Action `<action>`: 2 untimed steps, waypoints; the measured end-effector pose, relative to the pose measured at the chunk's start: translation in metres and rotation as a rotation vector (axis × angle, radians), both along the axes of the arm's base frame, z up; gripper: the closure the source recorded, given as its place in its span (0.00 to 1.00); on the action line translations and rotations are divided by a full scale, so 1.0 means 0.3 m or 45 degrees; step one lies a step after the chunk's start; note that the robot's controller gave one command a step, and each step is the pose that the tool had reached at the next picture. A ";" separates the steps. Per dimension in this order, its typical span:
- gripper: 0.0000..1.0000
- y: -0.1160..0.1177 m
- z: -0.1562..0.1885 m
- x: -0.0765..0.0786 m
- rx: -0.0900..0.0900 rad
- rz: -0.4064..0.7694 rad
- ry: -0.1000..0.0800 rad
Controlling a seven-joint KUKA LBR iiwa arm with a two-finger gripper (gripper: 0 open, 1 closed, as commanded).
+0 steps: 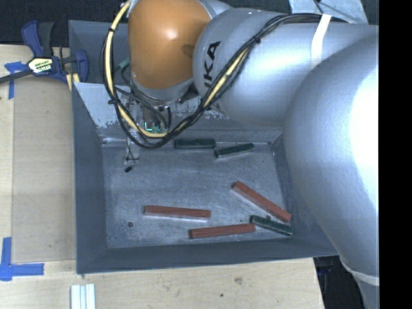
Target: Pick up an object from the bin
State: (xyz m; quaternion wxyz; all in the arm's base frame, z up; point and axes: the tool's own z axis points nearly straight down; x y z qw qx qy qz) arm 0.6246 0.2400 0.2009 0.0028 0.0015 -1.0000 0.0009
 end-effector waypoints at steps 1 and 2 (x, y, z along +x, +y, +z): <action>0.00 -0.011 -0.239 -0.090 0.002 0.207 -0.002; 0.00 -0.244 -0.065 -0.154 0.000 0.215 -0.013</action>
Offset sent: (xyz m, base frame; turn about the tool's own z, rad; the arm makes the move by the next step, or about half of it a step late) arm -0.0259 -0.0027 -0.0693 -0.1628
